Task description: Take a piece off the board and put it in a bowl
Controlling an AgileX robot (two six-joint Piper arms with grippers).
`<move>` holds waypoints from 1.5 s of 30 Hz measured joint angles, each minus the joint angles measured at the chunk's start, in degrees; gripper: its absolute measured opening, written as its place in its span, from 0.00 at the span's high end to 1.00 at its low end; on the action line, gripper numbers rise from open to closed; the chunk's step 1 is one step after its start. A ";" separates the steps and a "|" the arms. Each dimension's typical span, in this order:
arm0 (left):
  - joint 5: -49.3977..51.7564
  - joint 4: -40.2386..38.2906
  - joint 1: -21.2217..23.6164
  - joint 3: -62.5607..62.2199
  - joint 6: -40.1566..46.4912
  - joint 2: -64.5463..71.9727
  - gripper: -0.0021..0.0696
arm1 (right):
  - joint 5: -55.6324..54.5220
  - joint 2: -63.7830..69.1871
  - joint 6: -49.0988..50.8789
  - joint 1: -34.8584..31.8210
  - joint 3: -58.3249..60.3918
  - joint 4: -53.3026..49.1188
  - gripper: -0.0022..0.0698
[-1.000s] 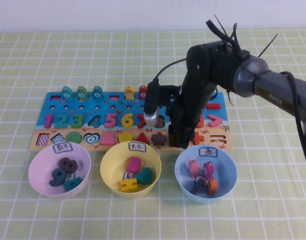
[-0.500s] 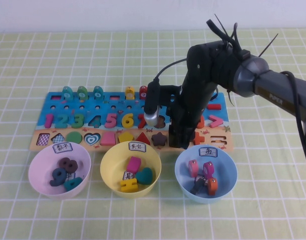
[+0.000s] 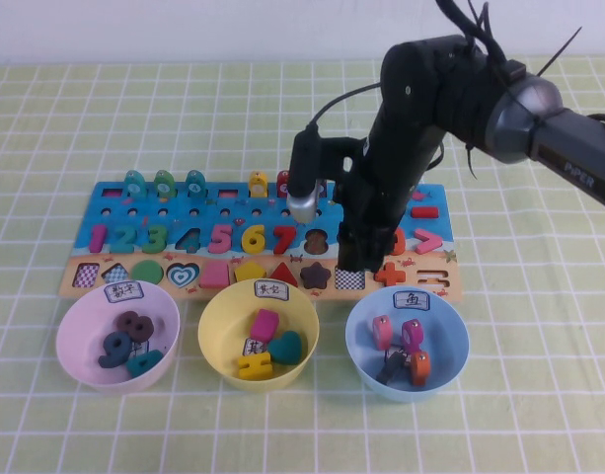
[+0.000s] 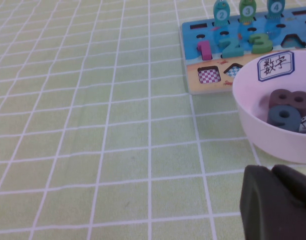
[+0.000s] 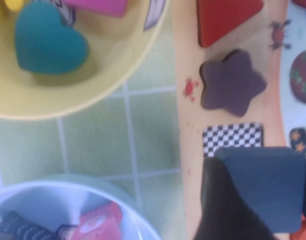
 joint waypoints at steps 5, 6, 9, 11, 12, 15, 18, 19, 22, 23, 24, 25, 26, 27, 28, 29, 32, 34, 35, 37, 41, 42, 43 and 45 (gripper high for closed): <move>0.00 0.00 0.00 0.00 0.00 0.00 0.98 | 1.01 -0.22 0.00 0.00 -2.70 3.78 0.57; 0.00 0.00 0.00 0.00 0.00 0.00 0.98 | 1.01 -0.29 0.00 0.11 -2.97 4.73 0.57; 0.00 0.00 0.00 0.00 0.00 0.00 0.98 | 1.10 -0.91 0.00 1.39 -3.49 6.71 0.57; 0.00 0.00 0.00 0.00 0.00 0.00 0.98 | 1.10 -1.17 0.00 2.74 -3.49 7.77 0.57; 0.00 0.00 0.00 0.00 0.00 0.00 0.98 | 1.10 -1.22 0.00 3.69 -3.61 8.63 0.57; 0.00 0.00 0.00 0.00 0.00 0.00 0.98 | 1.25 -1.22 0.00 5.66 -3.61 11.25 0.57; 0.00 0.00 0.00 0.00 0.00 0.00 0.98 | 1.25 -1.22 -0.80 7.30 -3.61 12.49 0.57; 0.00 0.00 0.00 0.00 0.00 0.00 0.98 | 1.25 -1.22 -1.23 7.54 -3.61 12.63 0.57; 0.00 0.00 0.00 0.00 0.00 0.00 0.98 | 1.25 -0.57 -1.36 7.78 -3.61 12.71 0.57; 0.00 0.00 0.00 0.00 0.00 0.00 0.98 | 1.25 -0.32 -1.36 7.78 -3.61 12.71 0.57; 0.00 0.00 0.00 0.00 0.00 0.00 0.98 | 1.25 -0.03 -1.36 7.78 -3.61 12.75 0.57; 0.00 0.00 0.00 0.00 0.00 0.00 0.98 | 1.25 0.10 -1.36 7.78 -3.61 12.99 0.56; 0.00 0.00 0.00 0.00 0.00 0.00 0.98 | 1.25 0.32 -1.36 7.78 -3.61 13.25 0.53; 0.00 0.00 0.00 0.00 0.00 0.00 0.98 | 1.25 0.48 -1.36 7.78 -3.61 13.57 0.49; 0.00 0.00 0.00 0.00 0.00 0.00 0.98 | 1.25 0.66 -1.36 7.78 -3.61 14.00 0.42; 0.00 0.00 0.00 0.00 0.00 0.00 0.98 | 1.25 0.64 -1.36 7.78 -3.61 14.44 0.37; 0.00 0.00 0.00 0.00 0.00 0.00 0.98 | 1.25 0.64 -1.36 7.78 -3.61 15.13 0.24; 0.00 0.00 0.00 0.00 0.00 0.00 0.98 | 1.25 0.64 -1.24 7.78 -3.61 15.22 0.24; 0.00 0.00 0.00 0.00 0.00 0.00 0.98 | 1.25 0.64 -0.96 7.78 -3.61 15.22 0.25; 0.00 0.00 0.00 0.00 0.00 0.00 0.98 | 1.25 0.28 0.91 7.78 -3.61 15.22 0.36; 0.00 0.00 0.00 0.00 0.00 0.00 0.98 | 1.28 -2.38 5.41 7.09 -3.73 15.22 0.73; 0.00 0.00 0.00 0.00 0.00 0.00 0.98 | 1.28 -3.40 6.82 6.56 -3.73 15.35 0.82; 0.00 0.00 0.00 0.00 0.00 0.00 0.98 | 1.38 -4.45 8.34 5.90 -3.84 15.53 0.88; 0.00 0.00 0.00 0.00 0.00 0.00 0.98 | 1.38 -6.49 11.38 4.43 -3.84 16.72 0.94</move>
